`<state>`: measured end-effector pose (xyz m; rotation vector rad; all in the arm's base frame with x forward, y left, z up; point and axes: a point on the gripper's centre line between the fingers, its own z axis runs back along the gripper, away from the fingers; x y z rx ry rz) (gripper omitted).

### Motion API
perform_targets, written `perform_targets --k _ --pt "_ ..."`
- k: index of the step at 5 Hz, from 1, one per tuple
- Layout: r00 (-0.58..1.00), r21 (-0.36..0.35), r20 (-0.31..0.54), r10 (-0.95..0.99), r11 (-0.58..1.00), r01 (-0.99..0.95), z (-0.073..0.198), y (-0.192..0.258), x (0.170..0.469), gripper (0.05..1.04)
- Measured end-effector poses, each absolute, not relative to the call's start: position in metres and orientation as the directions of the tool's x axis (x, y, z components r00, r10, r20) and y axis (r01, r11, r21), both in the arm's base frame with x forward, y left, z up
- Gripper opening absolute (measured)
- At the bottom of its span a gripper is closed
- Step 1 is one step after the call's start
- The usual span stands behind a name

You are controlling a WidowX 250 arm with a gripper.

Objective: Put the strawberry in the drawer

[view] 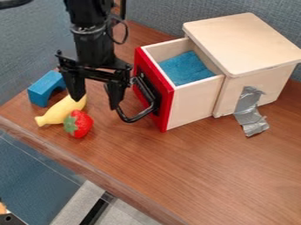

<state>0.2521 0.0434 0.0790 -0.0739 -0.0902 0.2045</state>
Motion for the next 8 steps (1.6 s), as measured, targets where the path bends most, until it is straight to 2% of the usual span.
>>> perform_targets --k 2,3,4,5,6,8 --pt "0.998 -0.046 0.019 0.060 0.997 -0.059 0.072 0.041 0.245 1.000" --pt "0.995 -0.004 -0.003 0.096 0.995 -0.096 0.070 0.045 0.243 1.000" --pt "0.996 0.012 -0.029 0.089 0.996 -0.089 0.067 0.048 0.240 1.000" --pt "0.997 0.059 -0.059 0.056 0.997 -0.052 0.062 0.056 0.235 1.000" --pt "0.996 0.070 -0.081 0.024 0.997 -0.018 0.055 0.058 0.232 1.000" --pt "0.996 0.032 -0.086 -0.029 0.999 0.032 0.038 0.060 0.232 1.000"
